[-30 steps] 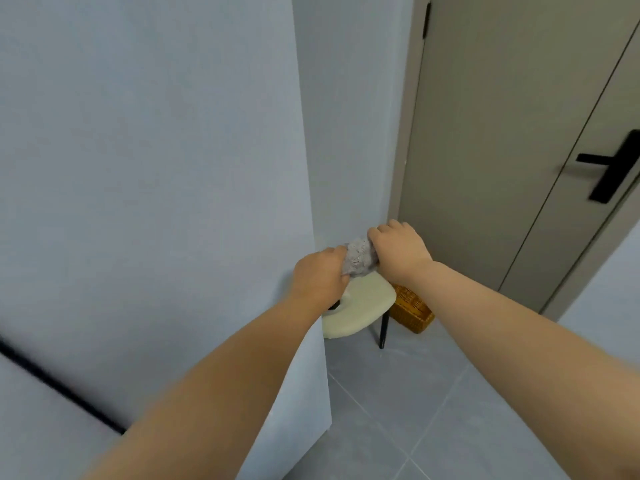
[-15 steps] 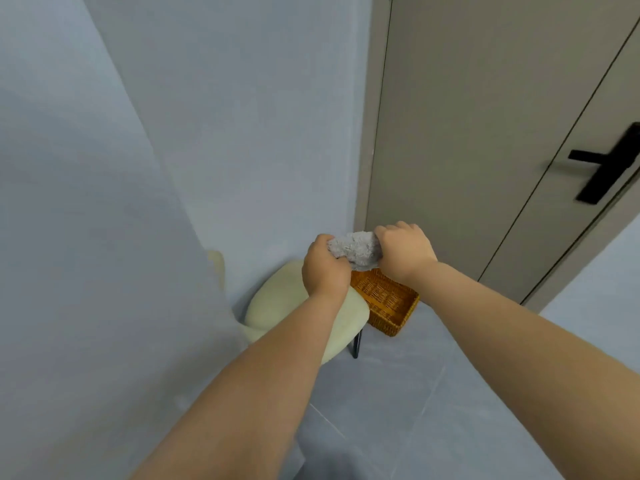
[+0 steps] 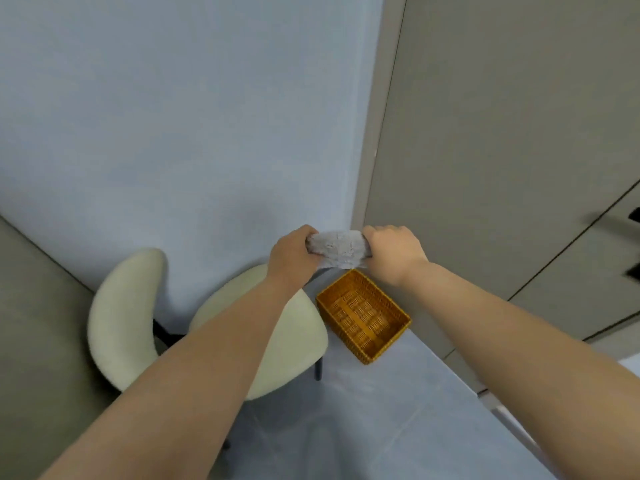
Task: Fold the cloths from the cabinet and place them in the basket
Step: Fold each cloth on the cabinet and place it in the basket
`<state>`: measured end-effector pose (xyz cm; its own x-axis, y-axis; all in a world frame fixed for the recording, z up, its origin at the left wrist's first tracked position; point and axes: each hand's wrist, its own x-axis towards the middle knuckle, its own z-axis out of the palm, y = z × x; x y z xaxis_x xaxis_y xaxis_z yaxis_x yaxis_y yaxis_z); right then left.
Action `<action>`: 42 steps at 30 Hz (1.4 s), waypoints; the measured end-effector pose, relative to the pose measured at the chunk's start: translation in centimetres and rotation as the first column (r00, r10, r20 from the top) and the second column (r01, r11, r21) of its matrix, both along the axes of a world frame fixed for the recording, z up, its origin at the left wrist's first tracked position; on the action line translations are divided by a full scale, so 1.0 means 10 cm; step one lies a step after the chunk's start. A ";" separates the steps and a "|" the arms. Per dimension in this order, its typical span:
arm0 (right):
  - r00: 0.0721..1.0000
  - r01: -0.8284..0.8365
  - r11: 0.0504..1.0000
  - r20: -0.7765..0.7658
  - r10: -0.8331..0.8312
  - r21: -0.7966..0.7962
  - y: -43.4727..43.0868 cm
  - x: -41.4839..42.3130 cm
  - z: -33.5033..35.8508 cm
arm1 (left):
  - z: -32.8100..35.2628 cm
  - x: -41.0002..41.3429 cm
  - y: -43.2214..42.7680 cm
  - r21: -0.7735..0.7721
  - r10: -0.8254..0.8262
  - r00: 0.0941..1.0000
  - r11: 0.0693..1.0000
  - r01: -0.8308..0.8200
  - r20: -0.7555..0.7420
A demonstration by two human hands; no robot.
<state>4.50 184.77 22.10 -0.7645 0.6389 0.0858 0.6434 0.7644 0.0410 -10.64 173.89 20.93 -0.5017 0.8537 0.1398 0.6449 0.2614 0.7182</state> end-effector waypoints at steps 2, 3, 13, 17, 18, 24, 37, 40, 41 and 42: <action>0.999 -0.040 0.999 0.018 0.040 -0.008 0.34 0.08 -0.07 | -0.07 0.10 0.29 -0.013 0.024 1.000 1.000 -0.024 0.008; 0.998 -0.053 0.999 0.017 0.053 -0.005 0.39 0.09 -0.09 | -0.08 0.11 0.31 -0.013 0.028 1.000 1.000 -0.028 0.008; 0.999 -0.050 0.975 -0.018 0.047 -0.216 1.45 -0.23 -0.75 | -0.72 -0.24 1.39 -0.037 0.135 0.971 0.991 -0.130 0.197; 1.000 0.022 0.944 -0.005 -0.025 -0.330 1.98 -0.46 -1.09 | -1.17 -0.50 1.92 -0.140 0.127 0.948 0.986 -0.089 0.291; 0.999 0.039 0.936 0.020 -0.035 -0.349 2.16 -0.55 -1.21 | -1.32 -0.57 2.10 -0.159 0.145 0.934 0.982 -0.097 0.327; 0.981 0.147 0.811 -0.022 -0.193 -0.566 2.64 -0.71 -1.85 | -1.97 -0.67 2.51 -0.187 0.253 0.838 0.965 -0.184 0.483; 0.542 -0.049 -0.227 0.165 -0.824 -0.973 3.55 -0.86 -5.26 | -5.23 -0.35 3.43 -0.291 0.575 0.550 0.803 -0.520 0.606; 0.536 0.017 -0.167 0.150 -0.831 -0.986 3.67 -0.84 -6.05 | -5.93 -0.25 3.61 -0.316 0.610 0.473 0.764 -0.562 0.635; 0.519 0.019 -0.161 0.148 -0.842 -0.987 3.72 -0.84 -6.32 | -6.20 -0.23 3.67 -0.317 0.611 0.460 0.761 -0.566 0.645; 0.497 0.014 -0.163 0.149 -0.855 -0.986 3.77 -0.82 -6.54 | -6.40 -0.21 3.71 -0.320 0.608 0.458 0.764 -0.561 0.648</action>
